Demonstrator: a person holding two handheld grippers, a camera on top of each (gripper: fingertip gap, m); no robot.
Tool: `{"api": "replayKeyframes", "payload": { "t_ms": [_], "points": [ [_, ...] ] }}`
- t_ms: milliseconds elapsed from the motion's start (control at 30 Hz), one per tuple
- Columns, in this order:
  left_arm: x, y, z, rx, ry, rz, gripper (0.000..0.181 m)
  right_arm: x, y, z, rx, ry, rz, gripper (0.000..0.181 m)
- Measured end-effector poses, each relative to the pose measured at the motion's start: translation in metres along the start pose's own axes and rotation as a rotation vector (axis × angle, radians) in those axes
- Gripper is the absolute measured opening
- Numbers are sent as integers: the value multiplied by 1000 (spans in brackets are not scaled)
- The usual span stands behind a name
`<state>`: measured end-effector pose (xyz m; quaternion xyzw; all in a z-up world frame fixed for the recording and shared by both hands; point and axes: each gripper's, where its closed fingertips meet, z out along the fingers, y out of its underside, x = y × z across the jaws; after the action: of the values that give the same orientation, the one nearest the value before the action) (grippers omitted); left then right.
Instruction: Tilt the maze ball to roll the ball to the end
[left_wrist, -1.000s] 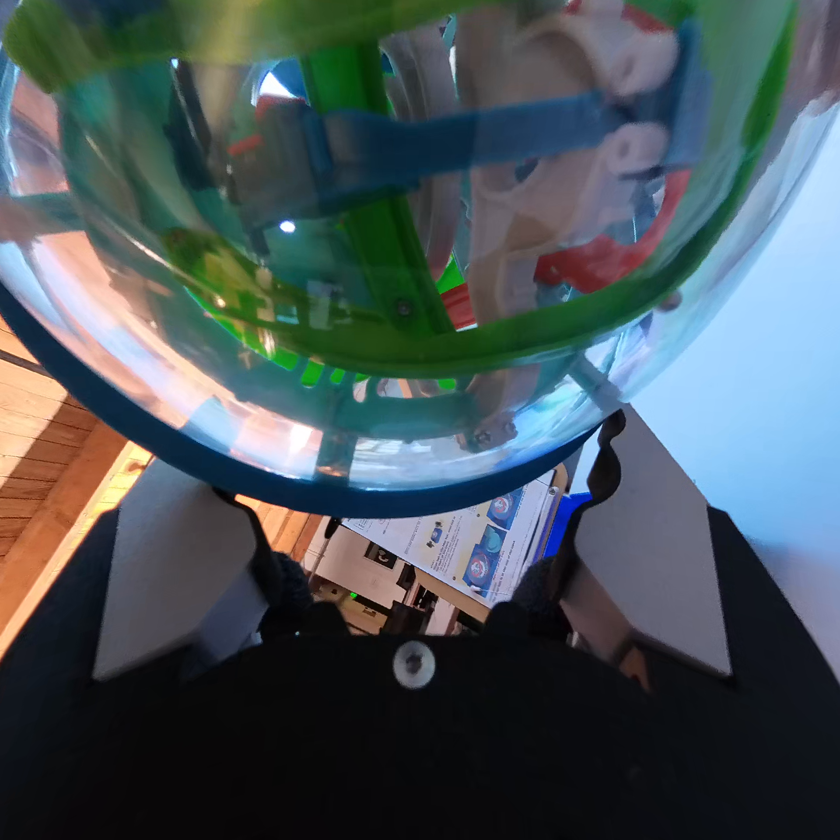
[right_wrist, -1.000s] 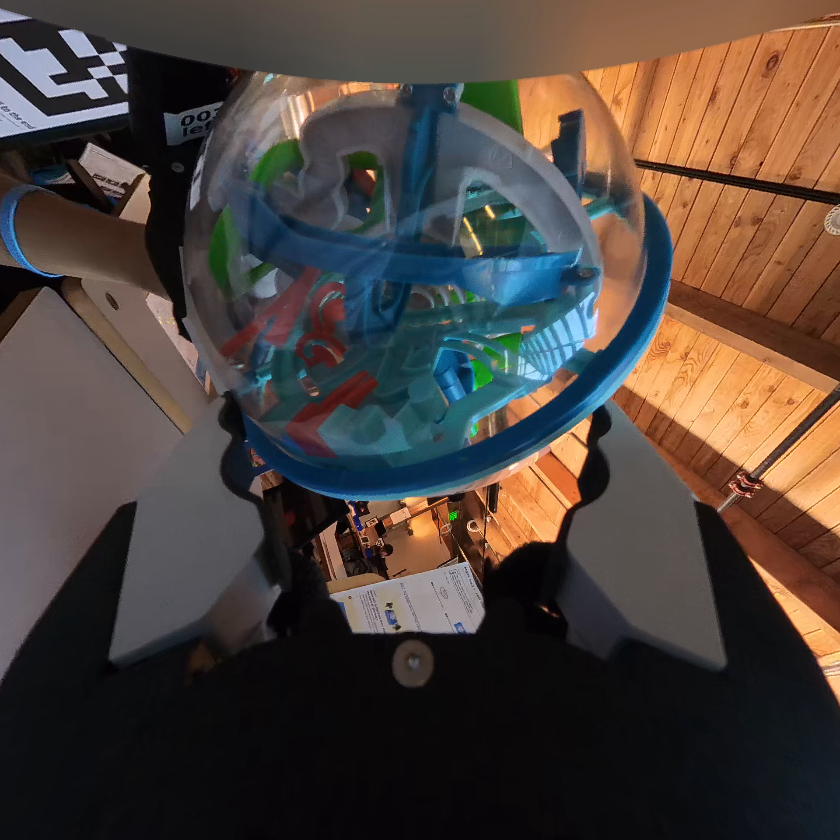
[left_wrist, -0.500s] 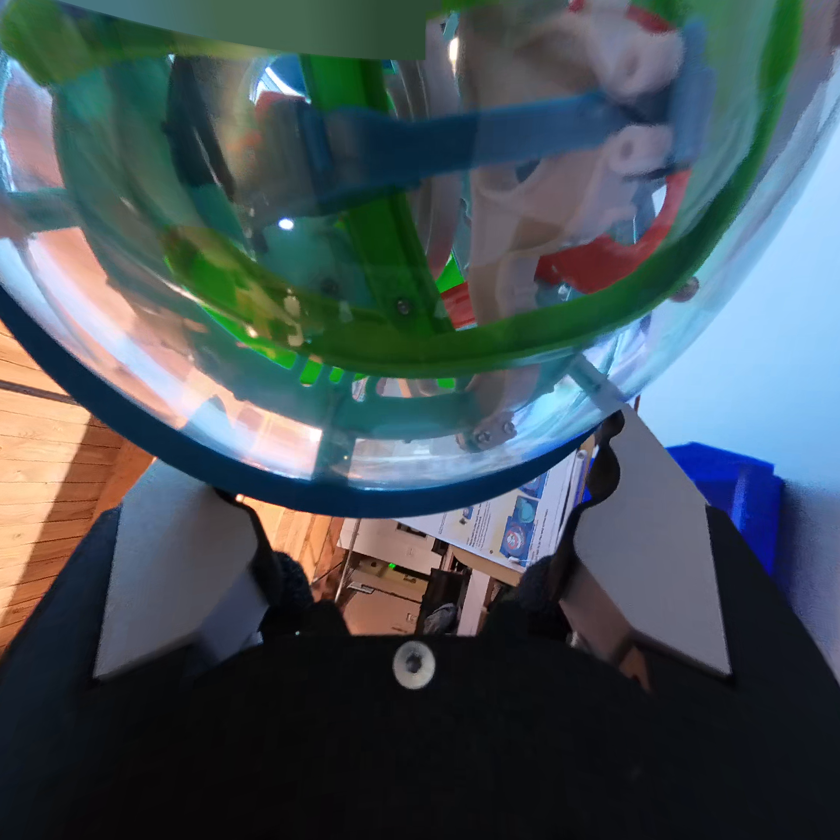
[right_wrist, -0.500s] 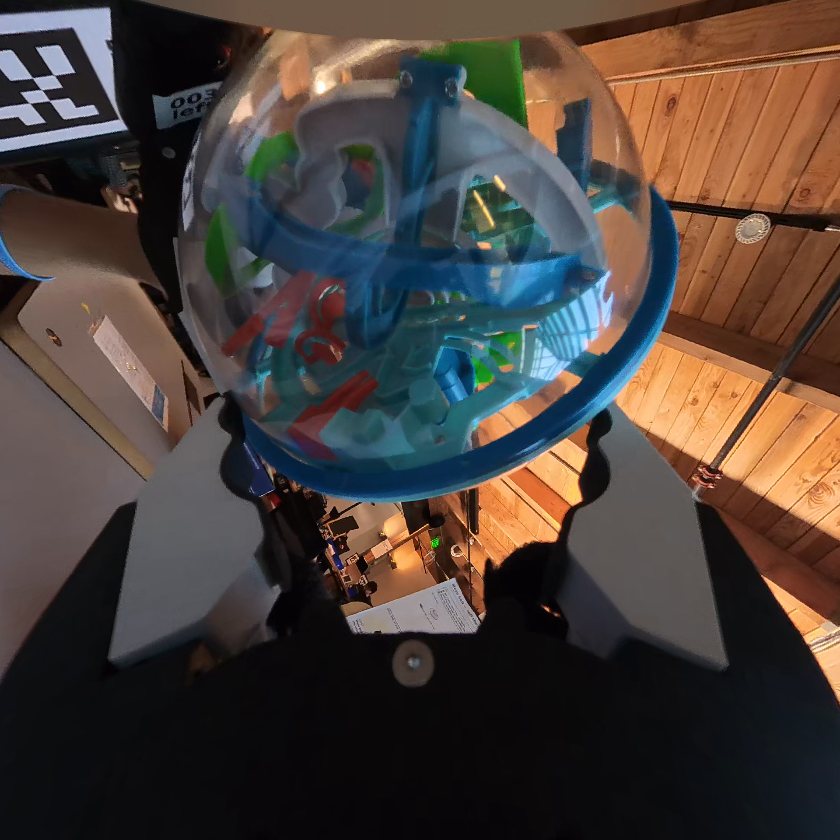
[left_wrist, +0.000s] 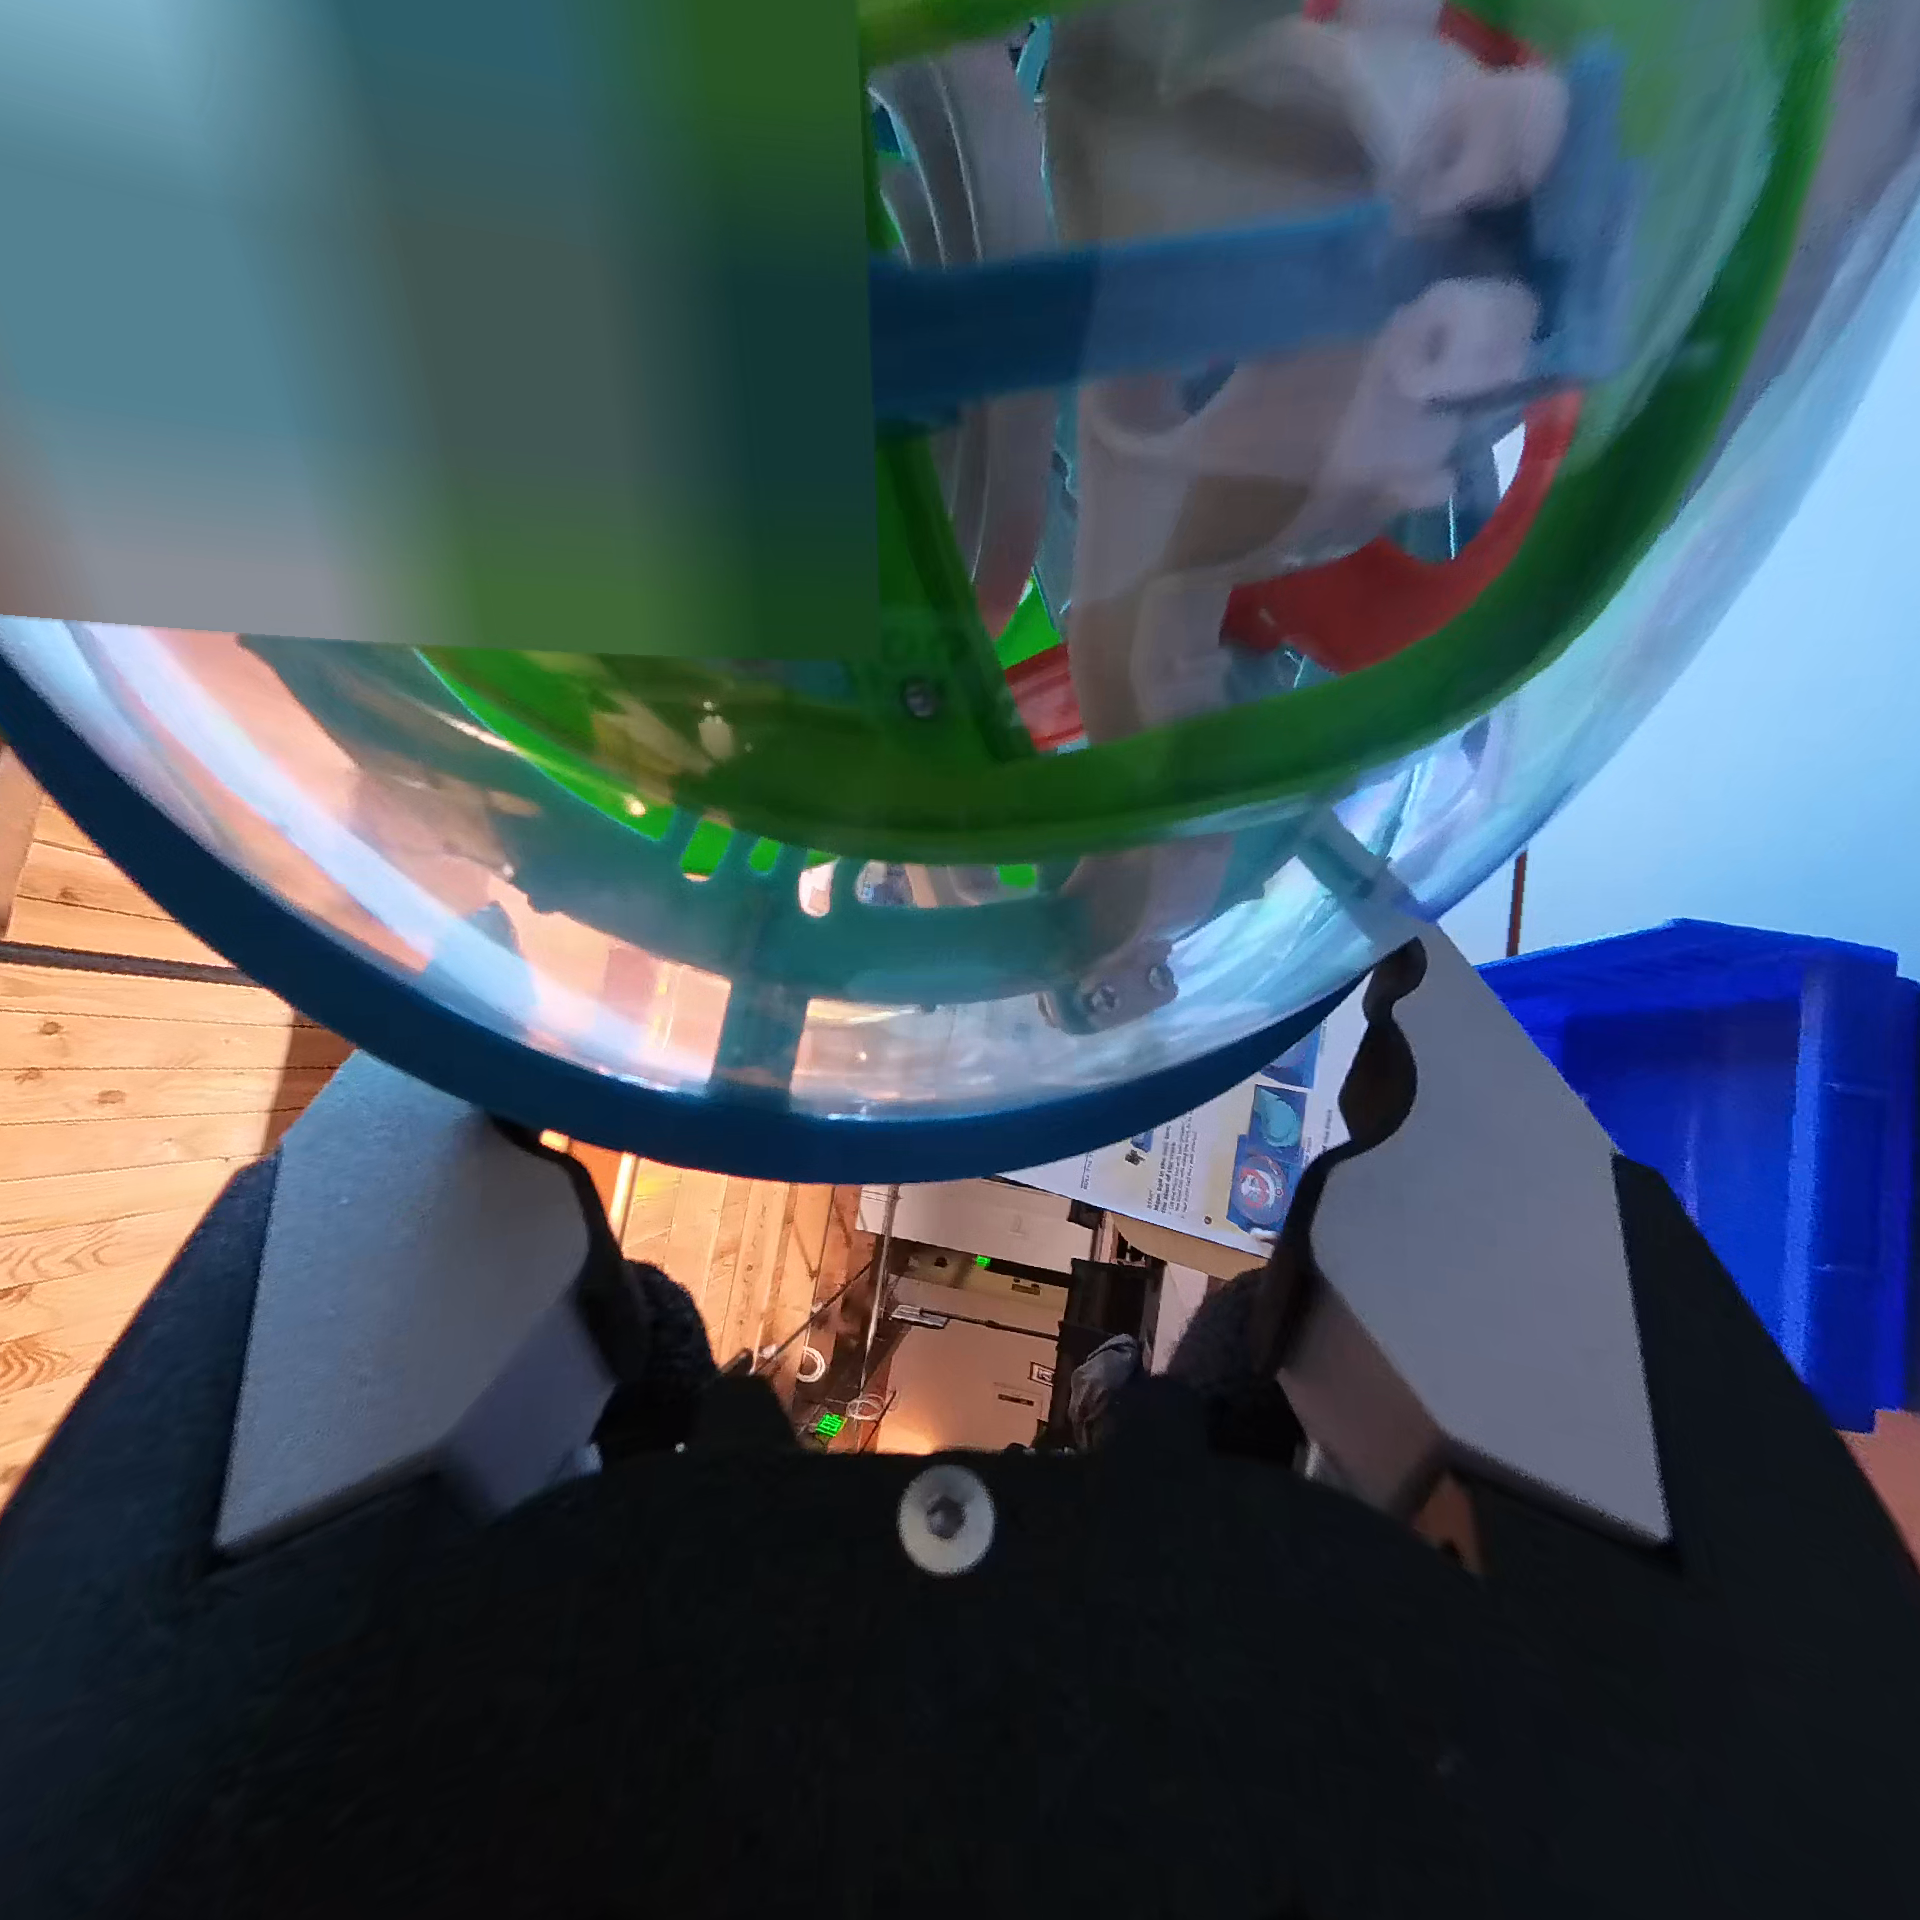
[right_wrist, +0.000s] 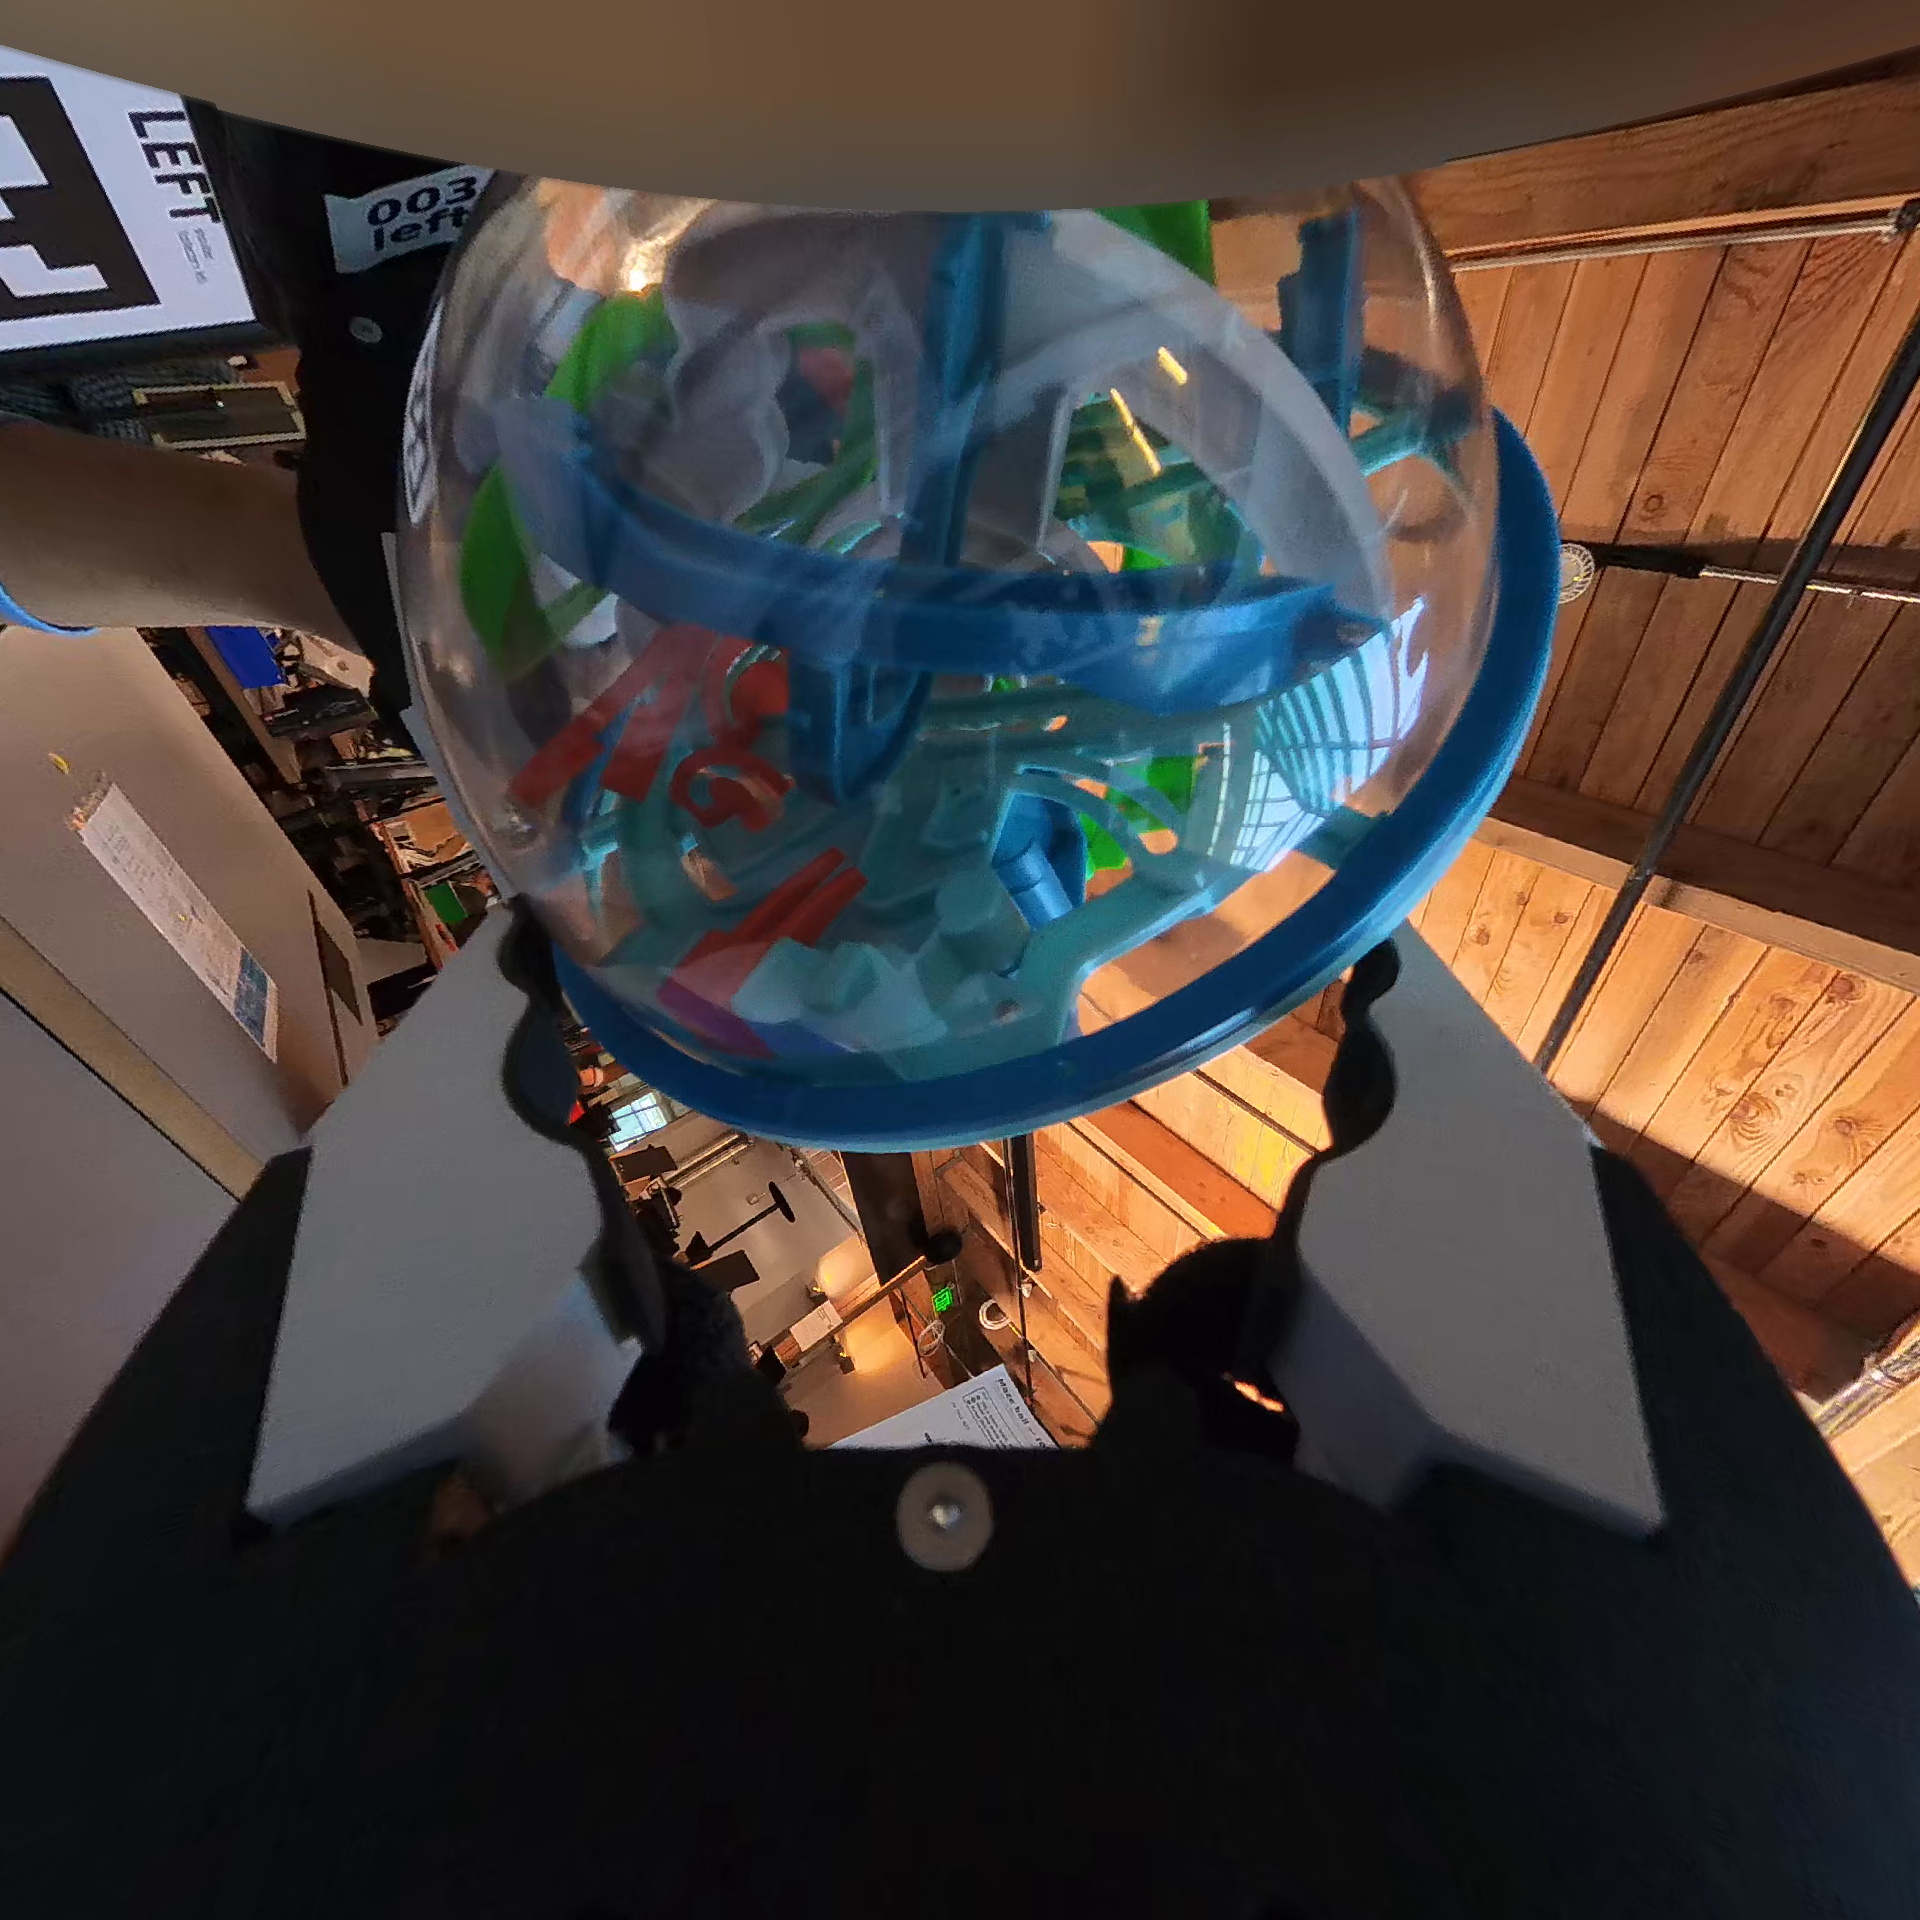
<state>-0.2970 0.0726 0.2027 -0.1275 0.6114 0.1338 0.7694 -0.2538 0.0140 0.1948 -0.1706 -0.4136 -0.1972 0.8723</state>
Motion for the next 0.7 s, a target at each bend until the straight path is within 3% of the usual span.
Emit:
{"api": "replayKeyframes", "payload": {
  "t_ms": [200, 700],
  "points": [
    [3, 4, 7, -21, 28, 23, 153, 0, 10, -2, 18, 32, 28, 145],
    [11, 24, 50, -137, 286, 32, 154, 9, 61, -8, -10, 173, 301, 146]
  ]
}}
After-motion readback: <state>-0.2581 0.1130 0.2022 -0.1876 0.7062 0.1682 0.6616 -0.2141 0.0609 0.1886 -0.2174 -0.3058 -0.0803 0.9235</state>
